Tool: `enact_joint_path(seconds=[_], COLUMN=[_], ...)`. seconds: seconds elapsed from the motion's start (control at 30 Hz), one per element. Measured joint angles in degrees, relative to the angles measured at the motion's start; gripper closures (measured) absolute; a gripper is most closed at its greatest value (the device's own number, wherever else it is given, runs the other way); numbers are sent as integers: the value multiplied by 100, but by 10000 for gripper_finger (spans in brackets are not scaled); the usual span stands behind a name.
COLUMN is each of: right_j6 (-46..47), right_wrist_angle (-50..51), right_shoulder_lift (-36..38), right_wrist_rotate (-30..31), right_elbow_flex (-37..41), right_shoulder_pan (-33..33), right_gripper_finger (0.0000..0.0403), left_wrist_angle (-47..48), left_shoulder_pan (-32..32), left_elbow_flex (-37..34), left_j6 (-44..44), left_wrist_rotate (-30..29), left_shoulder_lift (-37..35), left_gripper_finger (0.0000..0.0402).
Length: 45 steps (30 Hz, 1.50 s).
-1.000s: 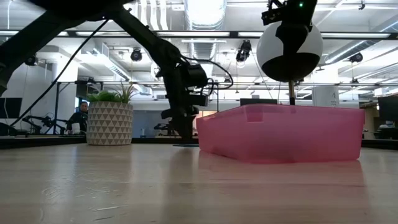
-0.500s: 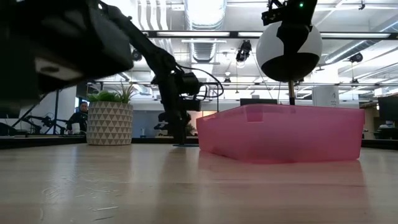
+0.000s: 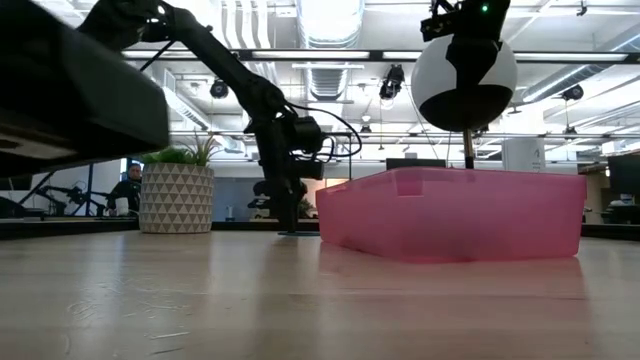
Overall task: Pick and place rubber bands into bin
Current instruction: Put the blue rubber band into the pink bin
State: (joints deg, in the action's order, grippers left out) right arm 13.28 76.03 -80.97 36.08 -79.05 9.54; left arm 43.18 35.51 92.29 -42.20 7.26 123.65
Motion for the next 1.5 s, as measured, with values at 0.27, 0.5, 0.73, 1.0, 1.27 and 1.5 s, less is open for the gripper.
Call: enact_joint_path(seconds=[0.27, 0.5, 0.73, 1.0, 1.27, 1.5], right_j6=[20, 22, 247, 311, 324, 324], right_wrist_angle=[-35, -42, -55, -53, -55, -57], right_shoulder_lift=[-2, -2, -2, -1, -2, -2], right_wrist_rotate=[0, 0, 8, 9, 9, 9], right_elbow_flex=[0, 0, 0, 0, 0, 0], right_shoulder_pan=[0, 0, 0, 0, 0, 0], right_gripper_finger=[209, 209, 209, 209, 209, 209], left_wrist_angle=[541, 601, 935, 1526, 1358, 980], left_shoulder_pan=[15, -4, -32, -148, -342, -502], left_elbow_flex=[87, 55, 165, 145, -6, -20], left_j6=[181, 230, 295, 340, 486, 488], left_wrist_rotate=[252, 212, 277, 371, 457, 274], left_shoulder_lift=[16, 13, 24, -149, -239, -253], left_gripper_finger=[361, 400, 401, 402, 402, 402])
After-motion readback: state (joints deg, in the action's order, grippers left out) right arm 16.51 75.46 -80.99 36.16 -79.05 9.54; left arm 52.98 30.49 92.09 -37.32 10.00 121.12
